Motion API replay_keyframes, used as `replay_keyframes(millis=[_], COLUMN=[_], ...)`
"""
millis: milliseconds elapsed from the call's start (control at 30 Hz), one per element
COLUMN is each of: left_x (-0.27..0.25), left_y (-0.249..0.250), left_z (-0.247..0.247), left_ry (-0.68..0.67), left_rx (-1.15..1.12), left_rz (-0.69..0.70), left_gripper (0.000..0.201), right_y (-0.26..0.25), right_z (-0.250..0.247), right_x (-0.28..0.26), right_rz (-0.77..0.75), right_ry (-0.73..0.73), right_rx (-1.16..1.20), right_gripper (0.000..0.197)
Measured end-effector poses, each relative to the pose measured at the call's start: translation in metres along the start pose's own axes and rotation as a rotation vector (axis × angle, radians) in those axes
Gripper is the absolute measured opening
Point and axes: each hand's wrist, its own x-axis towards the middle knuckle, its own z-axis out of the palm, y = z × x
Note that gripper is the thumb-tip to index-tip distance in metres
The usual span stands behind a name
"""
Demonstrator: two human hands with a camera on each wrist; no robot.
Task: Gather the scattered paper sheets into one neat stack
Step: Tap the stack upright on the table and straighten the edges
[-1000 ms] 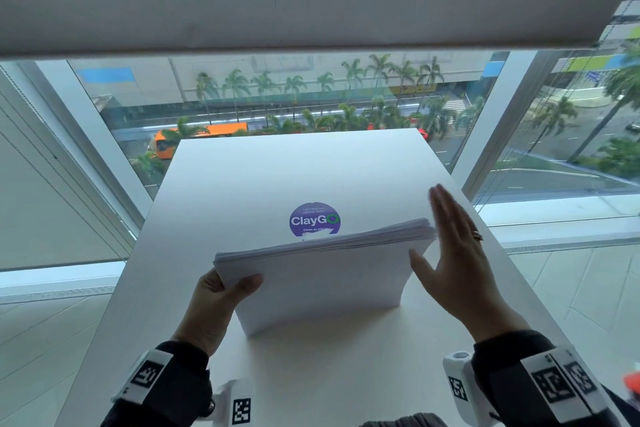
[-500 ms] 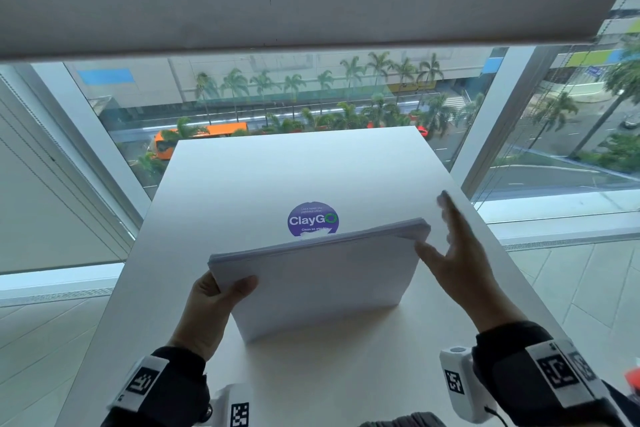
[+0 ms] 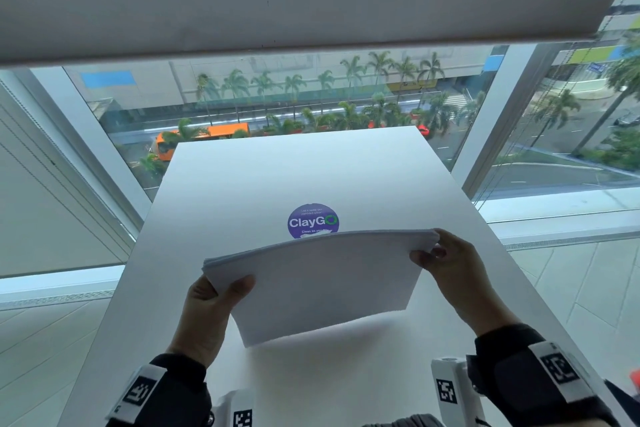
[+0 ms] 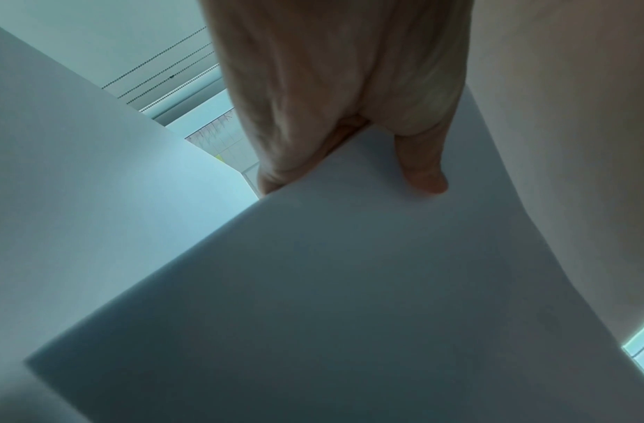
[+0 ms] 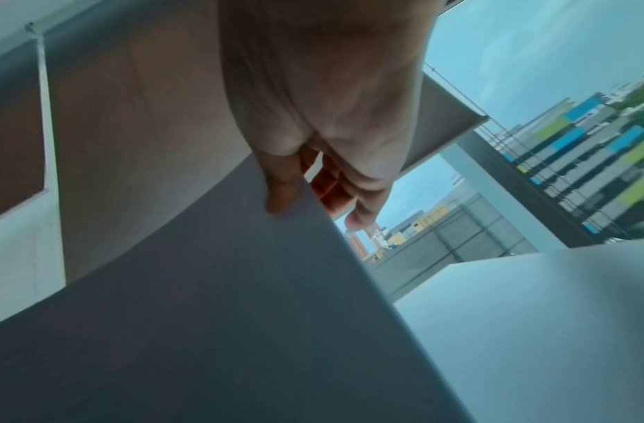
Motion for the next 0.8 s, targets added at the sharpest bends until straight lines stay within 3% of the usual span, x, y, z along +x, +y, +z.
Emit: replay_keyframes(millis=[33,133,267,400,500,600,667,733,800], left_x=[0.0,0.001,0.001,0.005,0.001,-0.007,-0.013,-0.02,-0.027], left_y=[0.002,0.001,0.016,0.034,0.052,0.073,0.08,0.077,0.068], left_z=[0.002,0.002,0.005,0.0,0.001,0.016,0.03,0.045,0.056], left_ry=[0.006,0.018,0.031,0.101,0.054,-0.01,-0.013,-0.002,-0.13], left_rx=[-0.006,0.025,0.139,0.47,0.752,1.107,1.225,1.295,1.44], left_rz=[-0.008,-0.024,0.074,0.274,0.404,0.666,0.859,0.899,0.798], left_gripper=[0.009,0.024,0.02,0.02,0.024,0.028,0.029,0.042,0.06], right_y=[0.002,0.009,0.02,0.024,0.026,0.027,0.028,0.029,0.029], right_z=[-0.002,-0.003,0.01,0.013,0.014,0.014,0.013,0.012,0.011], right_x=[-0.001,-0.009,-0.015,-0.012,-0.012,-0.014,-0.014,-0.014,-0.014], right_rz=[0.032,0.148,0.242,0.252,0.245,0.247,0.252,0.249,0.243], right_ry=[-0.046,-0.196,-0.213,-0.201,-0.199,-0.198,-0.205,-0.214,-0.222], right_rx=[0.05,0.221,0.194,0.258,0.309,0.34,0.361,0.378,0.387], right_gripper=[0.038,0.033,0.032,0.034,0.033,0.033,0.034,0.034,0.034])
